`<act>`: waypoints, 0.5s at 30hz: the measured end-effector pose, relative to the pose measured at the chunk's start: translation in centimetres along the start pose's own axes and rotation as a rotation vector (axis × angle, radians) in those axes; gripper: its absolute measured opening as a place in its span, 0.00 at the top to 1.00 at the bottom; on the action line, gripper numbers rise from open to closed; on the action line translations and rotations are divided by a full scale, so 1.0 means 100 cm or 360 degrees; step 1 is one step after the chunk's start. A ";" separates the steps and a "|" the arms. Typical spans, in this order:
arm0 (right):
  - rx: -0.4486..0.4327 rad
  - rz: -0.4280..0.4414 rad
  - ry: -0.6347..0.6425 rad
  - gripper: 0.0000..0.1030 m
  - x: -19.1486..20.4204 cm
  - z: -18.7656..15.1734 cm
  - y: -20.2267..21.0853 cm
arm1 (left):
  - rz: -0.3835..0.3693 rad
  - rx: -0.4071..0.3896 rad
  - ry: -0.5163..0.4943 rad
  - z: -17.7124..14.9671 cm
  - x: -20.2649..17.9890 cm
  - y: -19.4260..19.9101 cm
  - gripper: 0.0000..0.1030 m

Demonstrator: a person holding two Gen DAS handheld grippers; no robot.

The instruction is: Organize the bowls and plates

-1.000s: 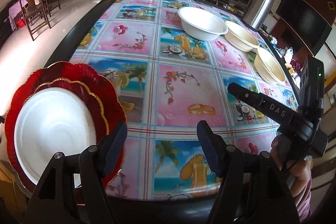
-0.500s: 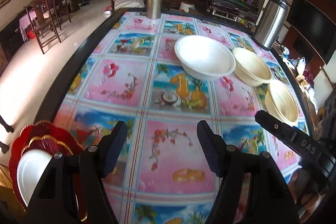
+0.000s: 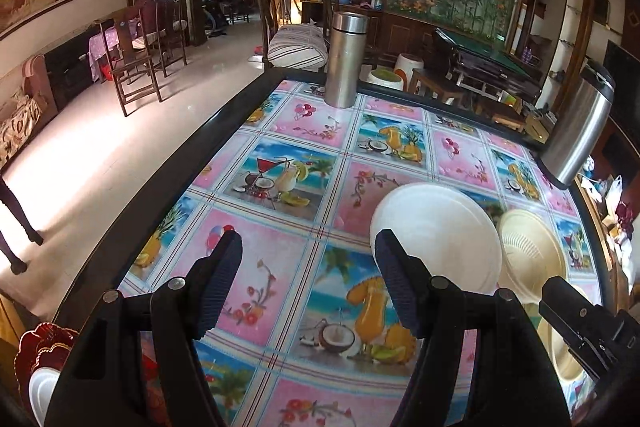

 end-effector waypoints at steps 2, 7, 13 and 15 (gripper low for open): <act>0.0010 0.0005 -0.0030 0.59 -0.002 0.009 -0.010 | 0.0008 -0.0002 0.0029 0.007 -0.003 -0.009 0.33; 0.0023 0.0046 -0.0118 0.59 -0.005 0.028 -0.036 | 0.0007 0.0031 0.0094 0.016 -0.007 -0.031 0.33; 0.0042 0.0053 -0.0206 0.59 -0.015 0.034 -0.055 | 0.0011 0.0100 0.0132 0.016 -0.011 -0.056 0.33; 0.0061 0.0035 -0.0225 0.59 -0.022 0.032 -0.059 | 0.0023 0.0097 0.0112 0.017 -0.014 -0.060 0.33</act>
Point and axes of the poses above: each gripper's, at about its wrist camera, not at the fingertips, and y roughly against the way its jaws point, x to its left, z to its top, the point moved 8 cm from there along -y, roughly the way its jaws point, and after that the axes turned 13 degrees about z, right-handed, at the moved point
